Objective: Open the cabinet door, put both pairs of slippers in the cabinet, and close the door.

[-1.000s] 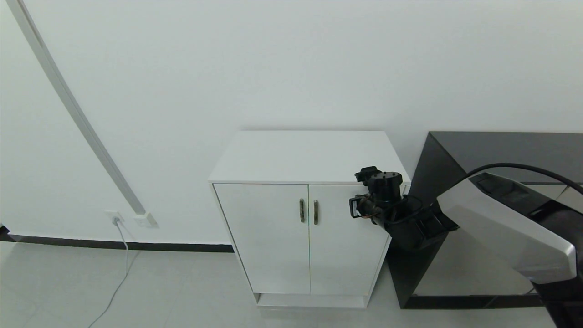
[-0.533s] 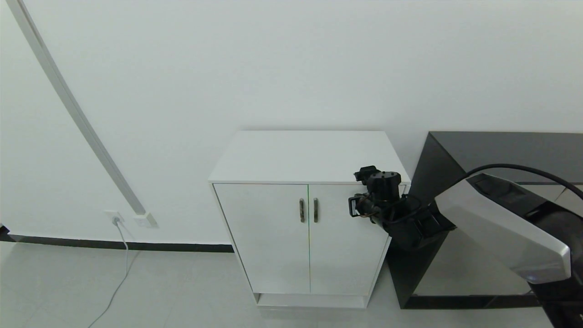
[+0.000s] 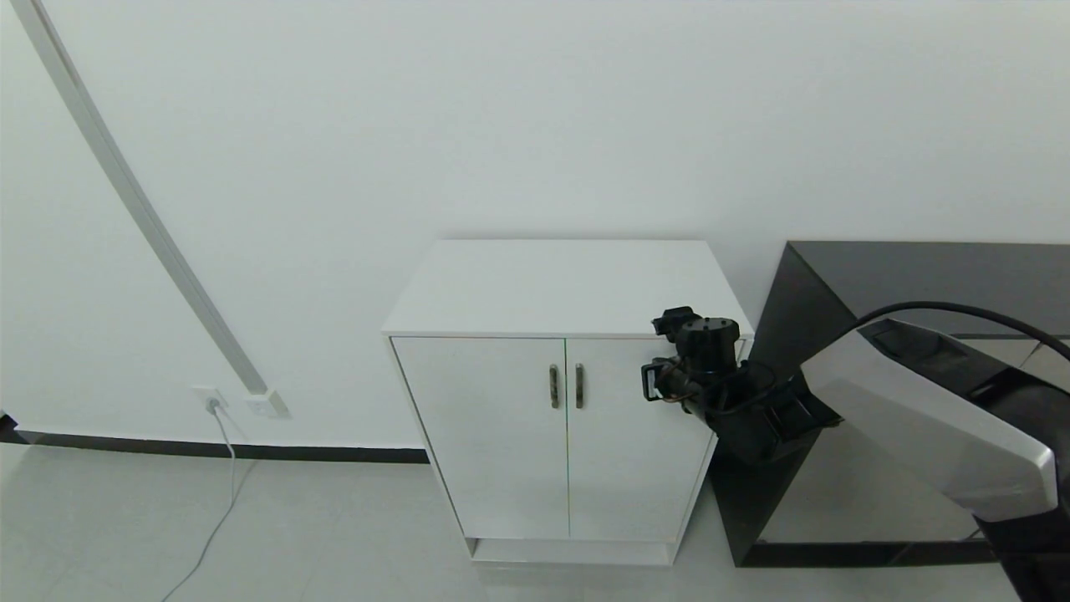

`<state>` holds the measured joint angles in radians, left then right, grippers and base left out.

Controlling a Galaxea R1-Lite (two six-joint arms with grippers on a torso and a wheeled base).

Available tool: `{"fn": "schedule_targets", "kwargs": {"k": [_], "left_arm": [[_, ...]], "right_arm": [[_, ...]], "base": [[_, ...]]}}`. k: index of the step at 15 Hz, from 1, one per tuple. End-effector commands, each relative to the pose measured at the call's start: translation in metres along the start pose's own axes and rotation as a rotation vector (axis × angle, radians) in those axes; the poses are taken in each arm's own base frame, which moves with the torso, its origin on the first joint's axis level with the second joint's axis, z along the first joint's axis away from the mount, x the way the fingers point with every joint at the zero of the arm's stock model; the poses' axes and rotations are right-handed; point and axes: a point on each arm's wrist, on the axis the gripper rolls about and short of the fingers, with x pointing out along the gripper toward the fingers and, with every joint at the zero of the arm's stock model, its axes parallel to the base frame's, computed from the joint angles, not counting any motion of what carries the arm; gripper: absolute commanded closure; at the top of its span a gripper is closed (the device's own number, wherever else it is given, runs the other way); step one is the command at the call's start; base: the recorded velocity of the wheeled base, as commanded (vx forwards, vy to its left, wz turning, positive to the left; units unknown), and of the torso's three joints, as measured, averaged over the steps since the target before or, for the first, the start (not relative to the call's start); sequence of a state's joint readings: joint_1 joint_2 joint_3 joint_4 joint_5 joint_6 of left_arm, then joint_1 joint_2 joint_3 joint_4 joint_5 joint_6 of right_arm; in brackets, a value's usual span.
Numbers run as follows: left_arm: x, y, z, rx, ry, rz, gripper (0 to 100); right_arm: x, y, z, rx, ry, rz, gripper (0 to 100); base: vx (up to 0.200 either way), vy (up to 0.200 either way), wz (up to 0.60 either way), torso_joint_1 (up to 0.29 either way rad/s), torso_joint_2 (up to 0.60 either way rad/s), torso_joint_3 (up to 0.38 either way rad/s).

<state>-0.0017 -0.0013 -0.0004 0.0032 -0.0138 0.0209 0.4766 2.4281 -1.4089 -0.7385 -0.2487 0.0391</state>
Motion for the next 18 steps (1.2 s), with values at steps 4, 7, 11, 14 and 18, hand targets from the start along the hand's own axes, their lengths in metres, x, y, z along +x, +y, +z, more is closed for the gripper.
{"fn": "schedule_targets", "kwargs": {"k": [4, 7, 11, 14, 18], "left_arm": [[0.0, 0.0, 0.0, 0.001, 0.0, 0.0, 100], [0.0, 0.0, 0.0, 0.001, 0.0, -0.001, 100], [0.0, 0.0, 0.0, 0.001, 0.002, 0.0, 100], [0.0, 0.0, 0.0, 0.001, 0.0, 0.0, 100], [0.0, 0.0, 0.0, 0.001, 0.002, 0.0, 100]], "right_arm": [[-0.047, -0.011, 0.013, 0.007, -0.033, 0.0, 100], [-0.08, -0.029, 0.015, 0.013, -0.031, -0.022, 100], [-0.116, -0.064, 0.018, 0.03, -0.026, -0.092, 100], [-0.145, -0.082, 0.015, 0.039, -0.017, -0.129, 100], [-0.194, -0.1, 0.008, 0.048, -0.017, -0.167, 100]], "base": [[0.0, 0.0, 0.0, 0.0, 0.0, 0.0], [0.0, 0.0, 0.0, 0.0, 0.0, 0.0], [0.0, 0.0, 0.0, 0.0, 0.0, 0.0], [0.0, 0.0, 0.0, 0.0, 0.0, 0.0], [0.0, 0.0, 0.0, 0.0, 0.0, 0.0]]}}
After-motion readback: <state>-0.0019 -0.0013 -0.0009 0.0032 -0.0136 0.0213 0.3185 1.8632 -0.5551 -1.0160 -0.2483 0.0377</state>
